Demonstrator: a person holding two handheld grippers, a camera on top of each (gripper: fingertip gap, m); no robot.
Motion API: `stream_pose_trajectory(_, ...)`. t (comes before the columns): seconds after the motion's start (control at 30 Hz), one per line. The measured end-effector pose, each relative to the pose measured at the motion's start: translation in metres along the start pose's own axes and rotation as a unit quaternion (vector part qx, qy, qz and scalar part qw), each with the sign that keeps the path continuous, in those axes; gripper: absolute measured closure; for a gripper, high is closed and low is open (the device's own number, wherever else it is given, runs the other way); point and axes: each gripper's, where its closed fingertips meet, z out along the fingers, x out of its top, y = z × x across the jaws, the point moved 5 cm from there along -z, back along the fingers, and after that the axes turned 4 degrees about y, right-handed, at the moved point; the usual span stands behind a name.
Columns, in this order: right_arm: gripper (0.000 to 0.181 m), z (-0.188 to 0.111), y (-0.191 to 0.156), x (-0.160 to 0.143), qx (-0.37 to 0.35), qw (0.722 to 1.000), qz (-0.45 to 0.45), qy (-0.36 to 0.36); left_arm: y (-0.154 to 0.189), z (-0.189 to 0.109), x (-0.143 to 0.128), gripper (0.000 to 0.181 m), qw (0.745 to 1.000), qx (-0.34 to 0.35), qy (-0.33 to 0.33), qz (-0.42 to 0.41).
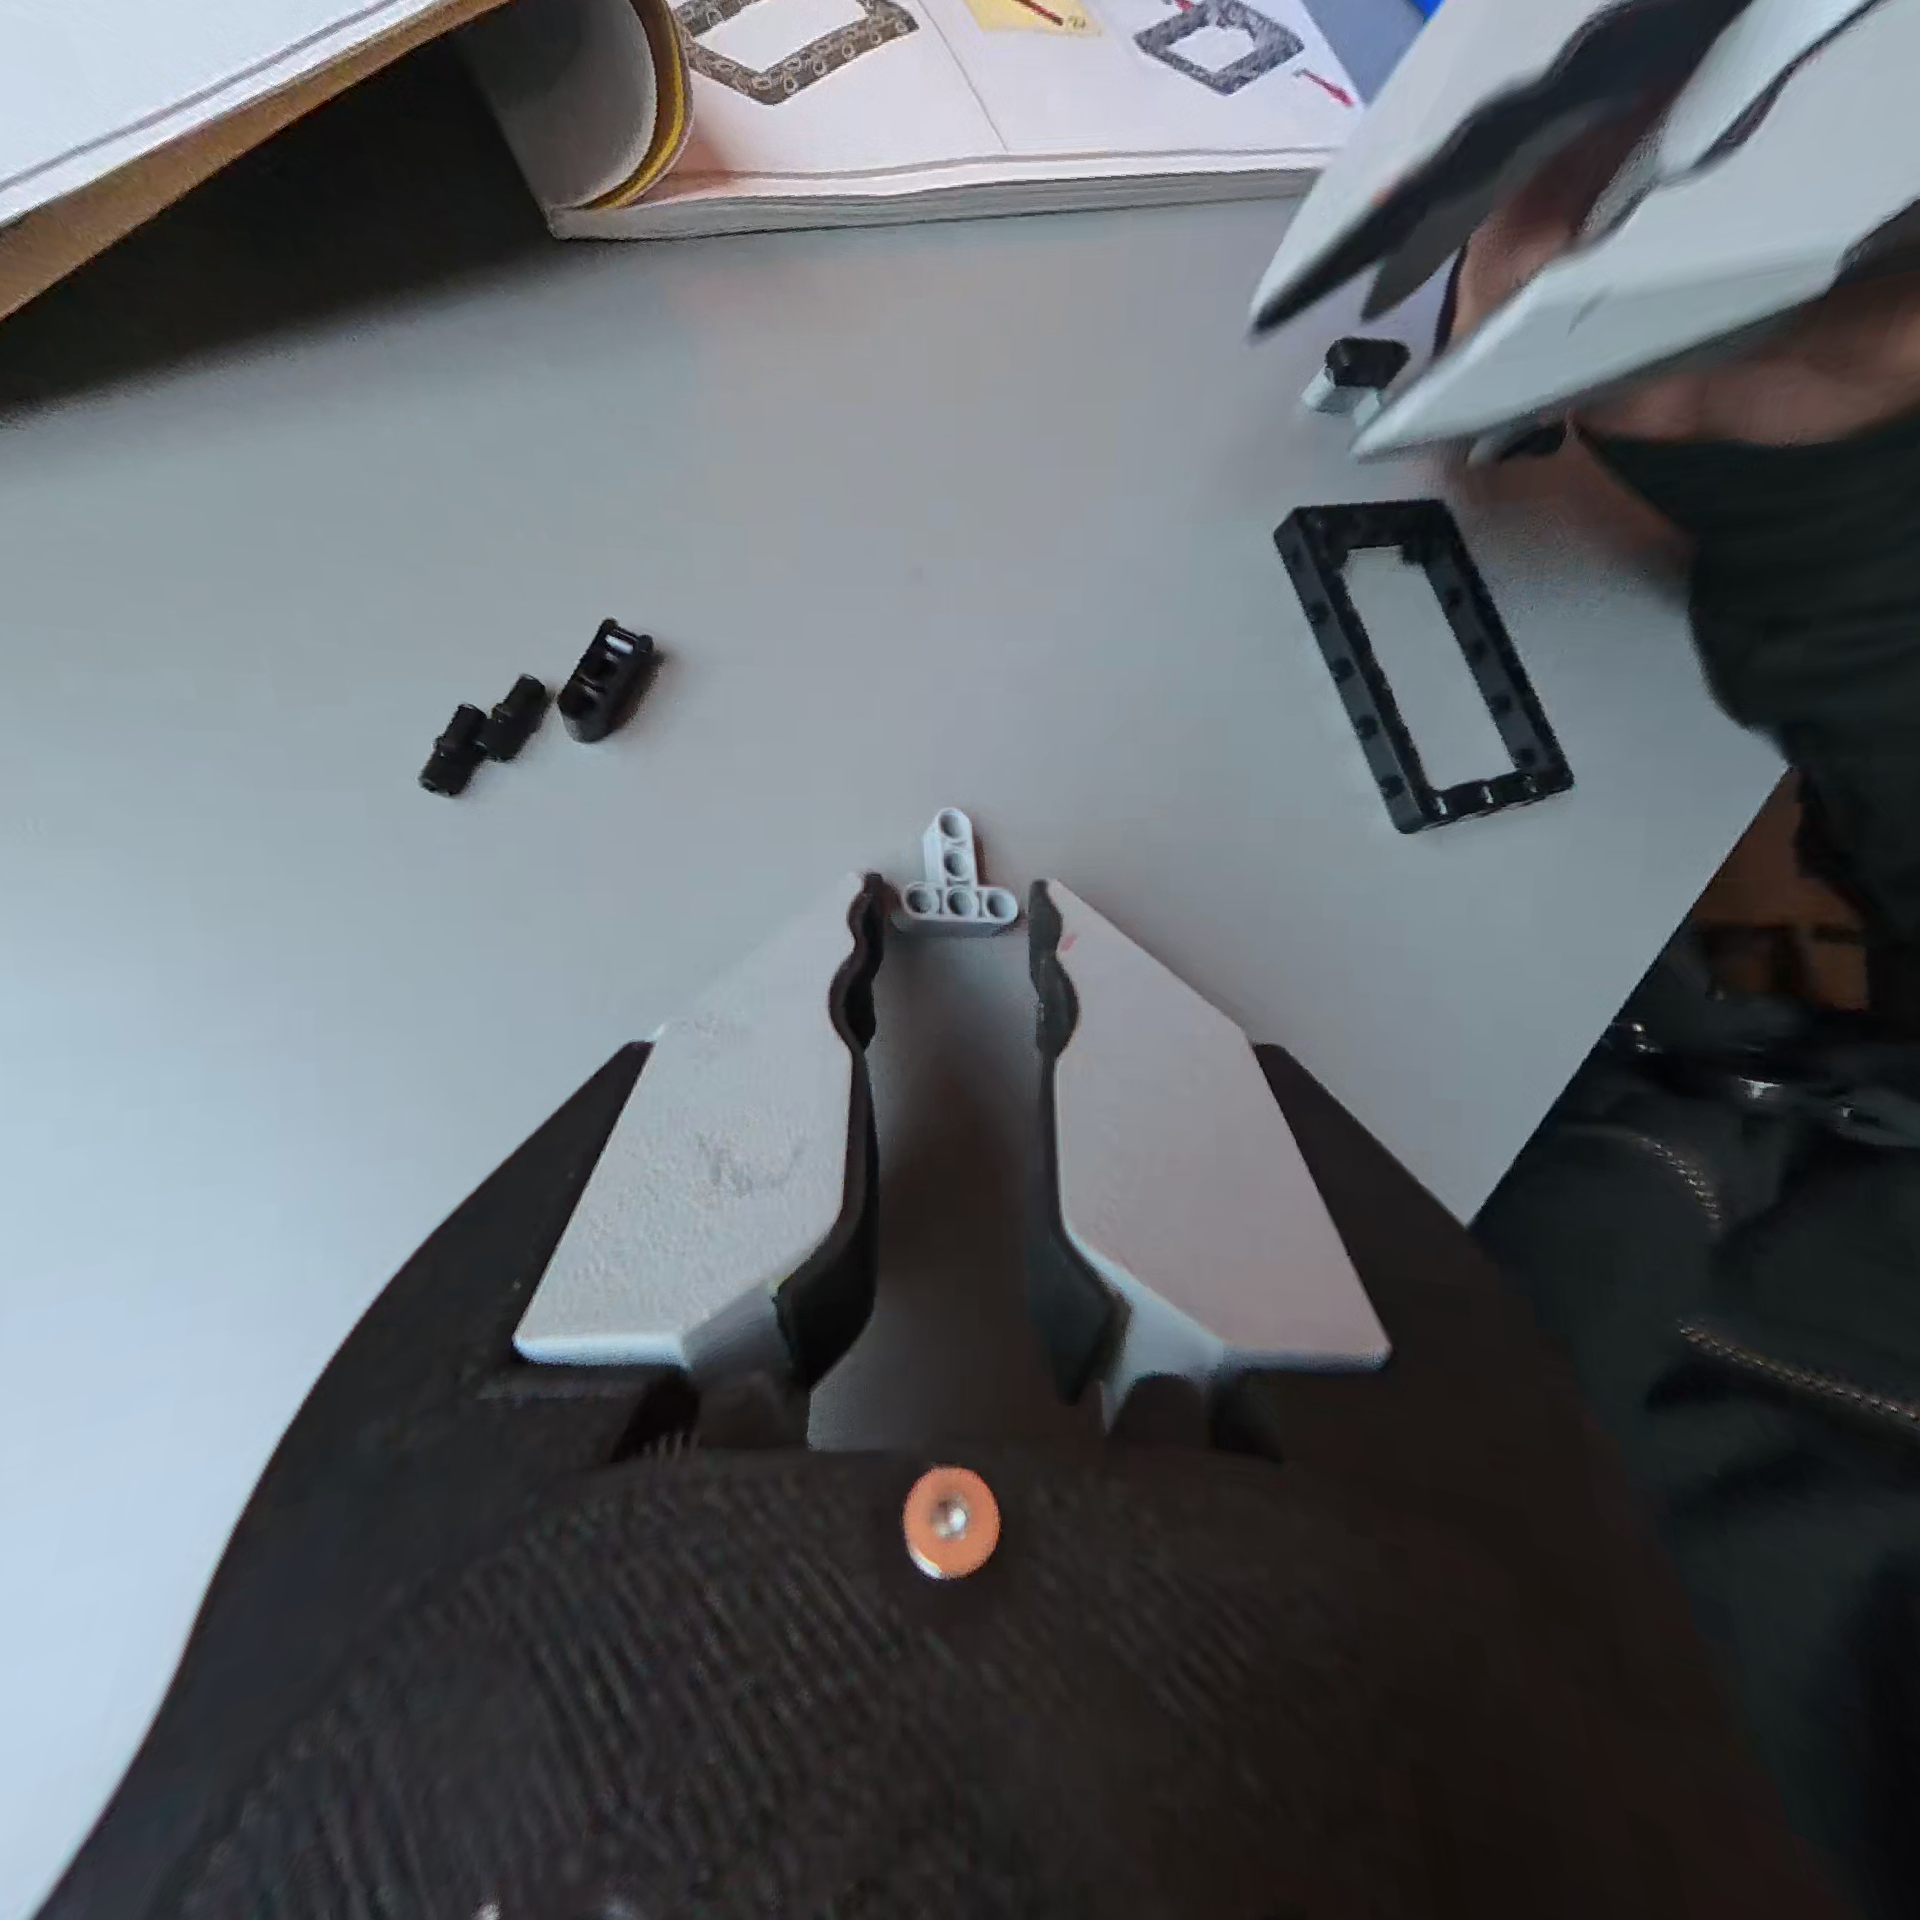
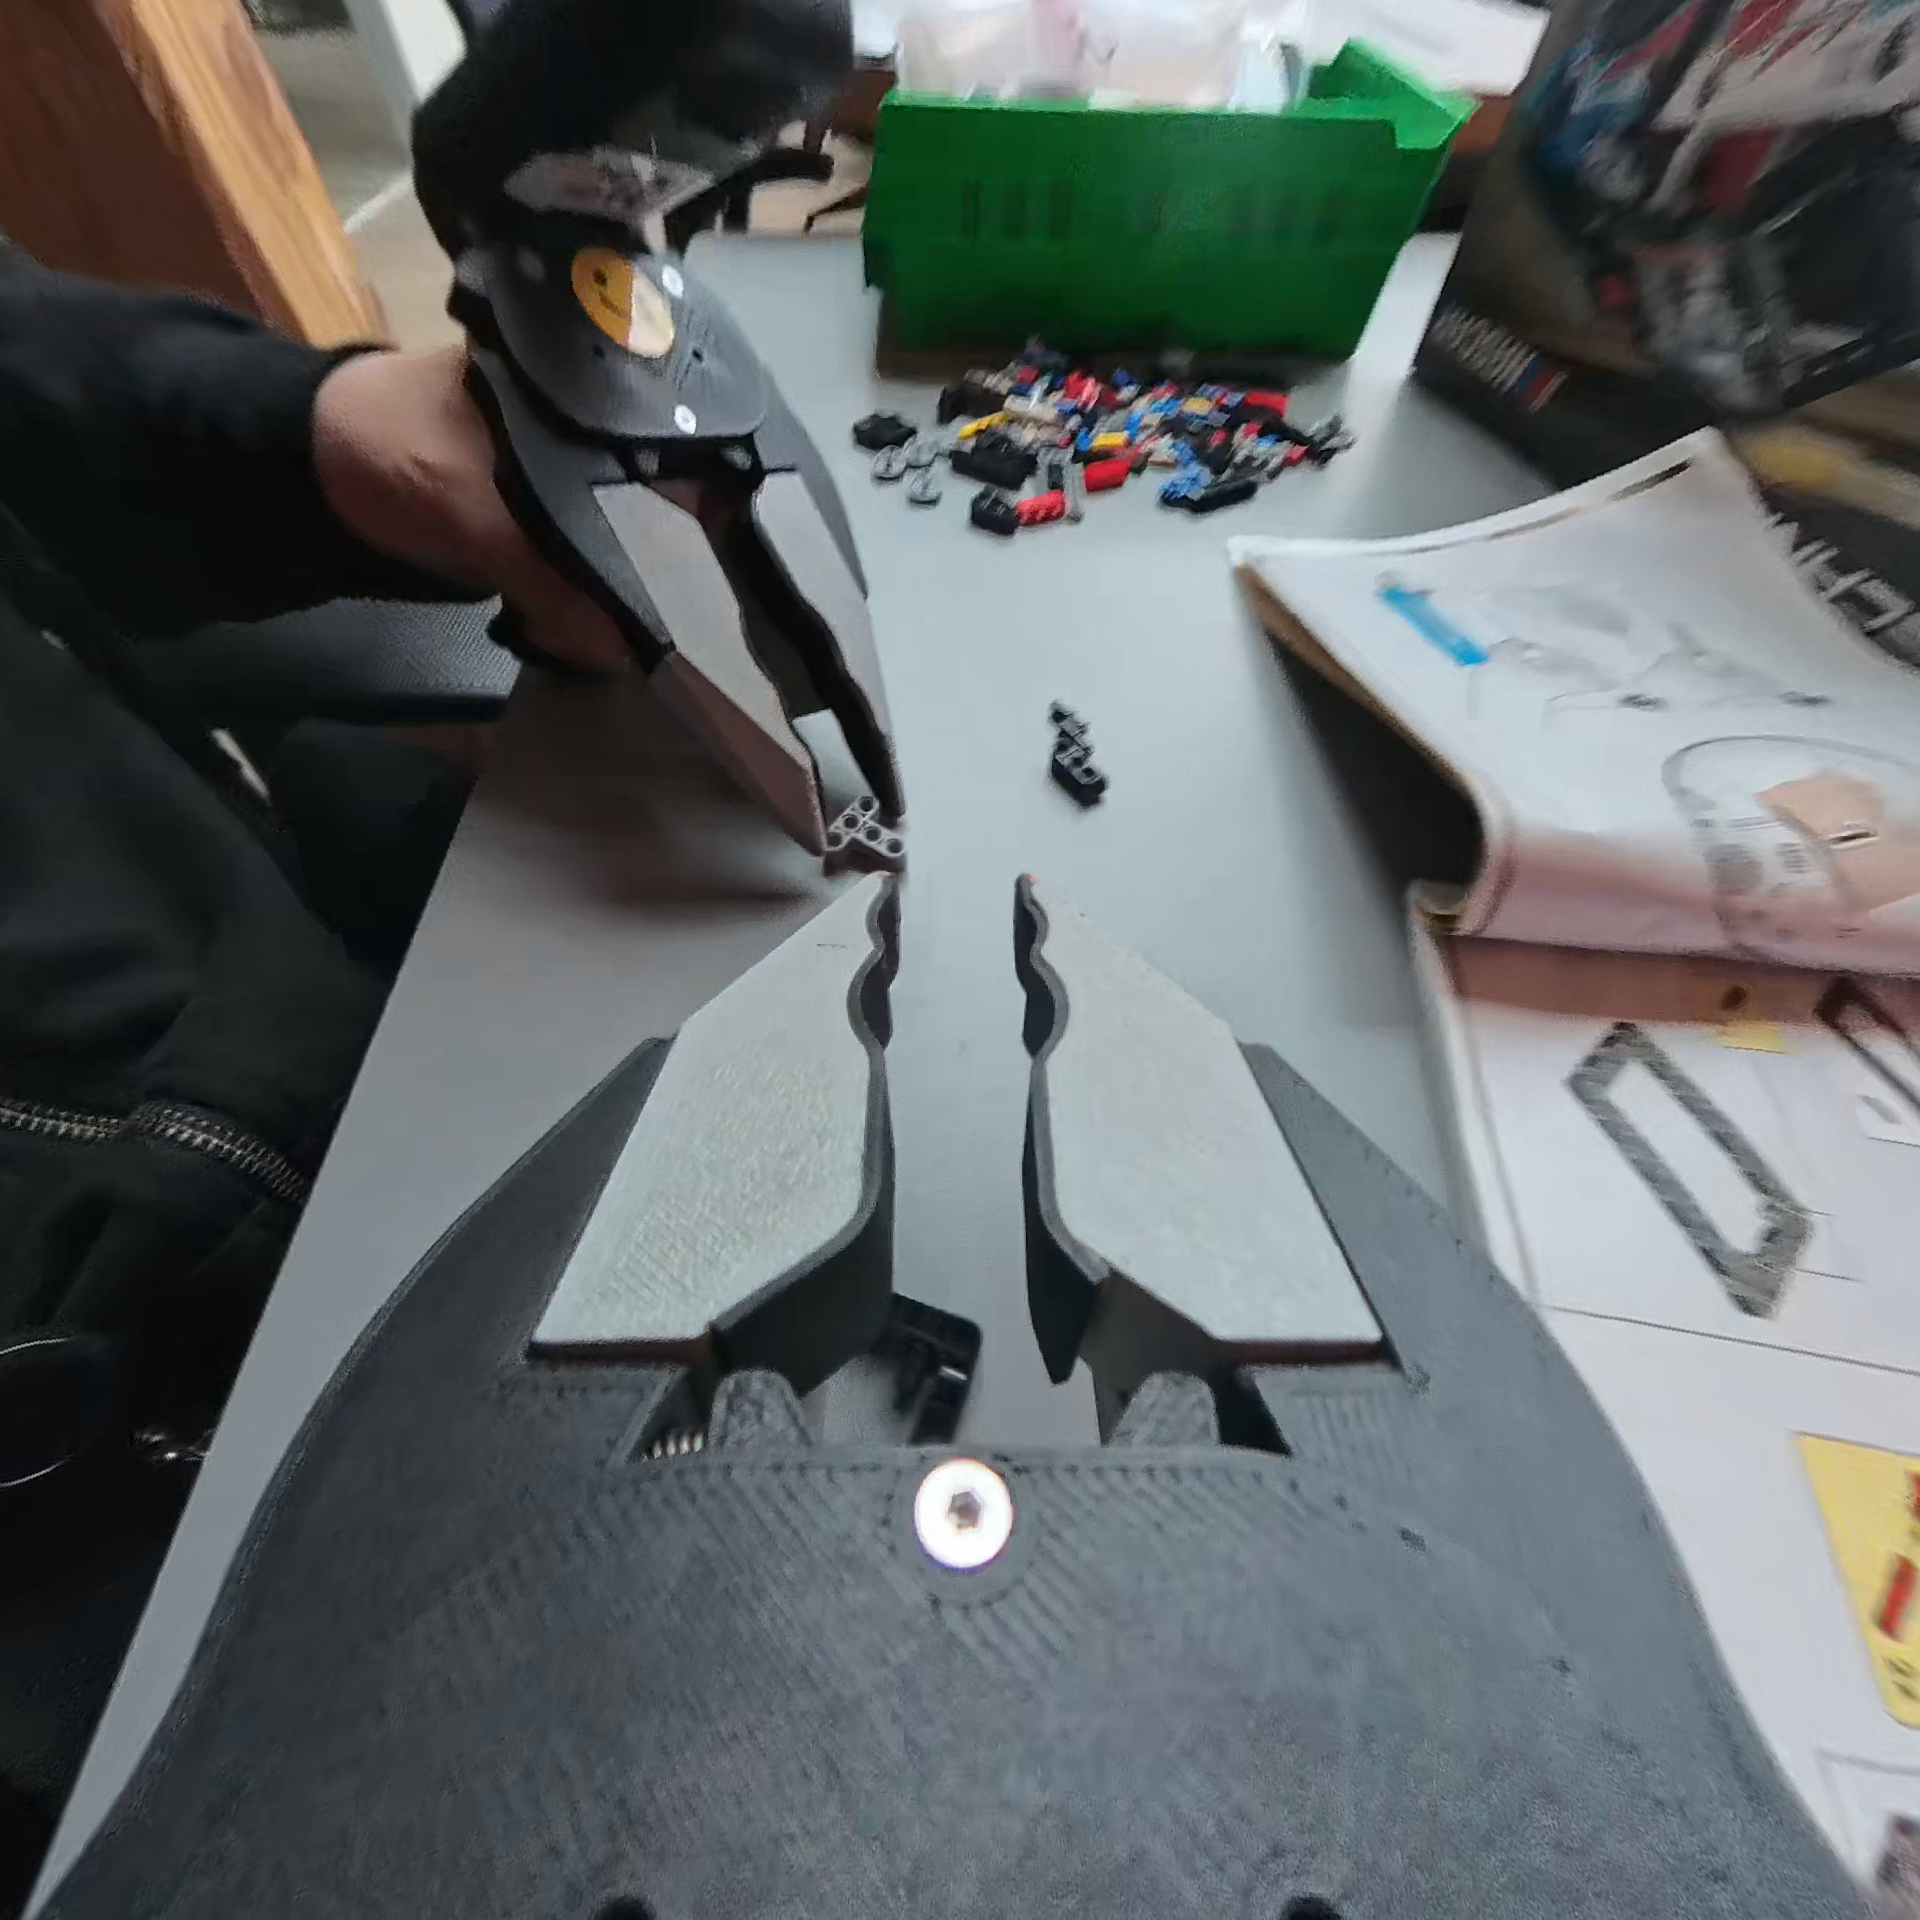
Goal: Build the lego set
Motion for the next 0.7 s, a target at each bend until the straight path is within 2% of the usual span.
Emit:
stream_pose_trajectory(0.07, 0.159, 0.017, -0.009, -0.004, 0.009, 0.999, -0.001, -0.051, 0.001, -0.004, -0.003, 0.155, 1.0, -0.006, -0.007, 0.004)
stream_pose_trajectory(0.17, 0.162, 0.042, -0.02, -0.008, 0.003, 0.99, -0.053, -0.127, -0.003, -0.016, -0.007, 0.149, 0.999, -0.014, -0.032, 0.027)
stream_pose_trajectory(0.37, 0.158, 0.08, -0.023, -0.019, 0.055, 0.977, -0.058, -0.199, -0.009, -0.013, -0.008, 0.152, 0.988, -0.026, -0.044, 0.149)
stream_pose_trajectory(0.43, 0.158, 0.082, -0.017, -0.024, 0.048, 0.972, -0.072, -0.219, -0.002, -0.008, -0.008, 0.157, 0.981, -0.061, -0.047, 0.179)
stream_pose_trajectory(0.53, 0.165, 0.084, -0.009, -0.024, 0.029, 0.972, -0.085, -0.216, 0.001, -0.006, -0.007, 0.158, 0.978, -0.075, -0.044, 0.189)
stream_pose_trajectory(0.7, 0.161, 0.094, -0.001, -0.022, 0.031, 0.977, -0.069, -0.202, 0.005, -0.01, -0.011, 0.158, 0.982, -0.091, -0.044, 0.162)
